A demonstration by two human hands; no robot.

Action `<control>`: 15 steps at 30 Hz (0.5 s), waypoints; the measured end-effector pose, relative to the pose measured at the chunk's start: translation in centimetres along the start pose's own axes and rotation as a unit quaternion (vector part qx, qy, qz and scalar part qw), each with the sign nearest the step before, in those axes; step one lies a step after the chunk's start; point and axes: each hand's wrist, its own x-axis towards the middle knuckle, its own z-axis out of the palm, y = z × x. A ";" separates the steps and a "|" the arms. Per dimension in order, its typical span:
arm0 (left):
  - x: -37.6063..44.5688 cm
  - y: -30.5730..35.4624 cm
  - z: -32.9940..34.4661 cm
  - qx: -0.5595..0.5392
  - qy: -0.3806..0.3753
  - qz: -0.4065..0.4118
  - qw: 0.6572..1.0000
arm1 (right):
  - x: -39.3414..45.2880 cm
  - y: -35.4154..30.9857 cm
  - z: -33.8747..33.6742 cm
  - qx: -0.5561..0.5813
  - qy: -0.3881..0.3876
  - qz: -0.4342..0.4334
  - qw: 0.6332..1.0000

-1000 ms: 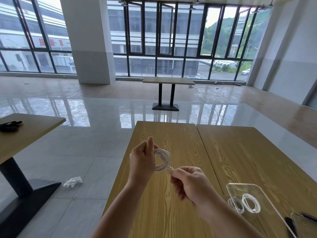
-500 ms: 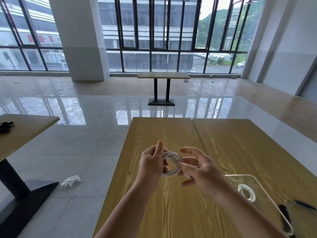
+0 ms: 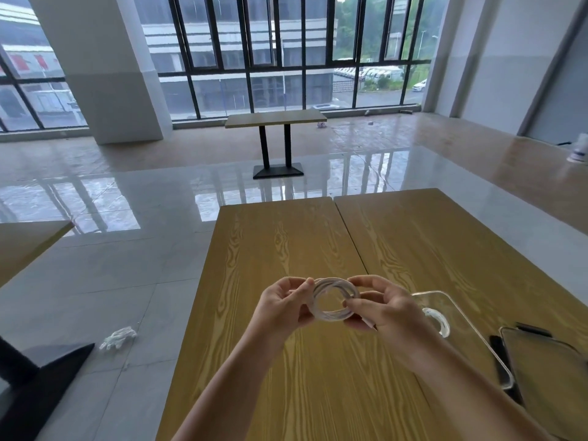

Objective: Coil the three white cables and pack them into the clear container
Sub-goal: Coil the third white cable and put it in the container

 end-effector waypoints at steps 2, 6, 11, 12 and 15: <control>0.4 -0.5 0.7 0.001 -0.003 -0.019 1.000 | 0.1 0.6 -1.1 0.019 0.020 0.010 1.000; 1.8 -1.7 3.3 0.006 -0.024 -0.049 0.998 | 0.4 2.1 -4.0 0.049 0.053 0.031 0.997; 3.6 -4.0 7.2 0.018 -0.049 -0.078 0.996 | 0.4 4.9 -8.1 0.077 0.082 0.066 0.991; 3.9 -4.6 8.1 0.023 -0.055 -0.087 0.994 | 0.4 5.6 -8.9 0.086 0.094 0.077 0.989; 4.9 -6.4 10.6 0.036 -0.072 -0.110 0.991 | 0.2 7.4 -11.4 0.098 0.133 0.103 0.981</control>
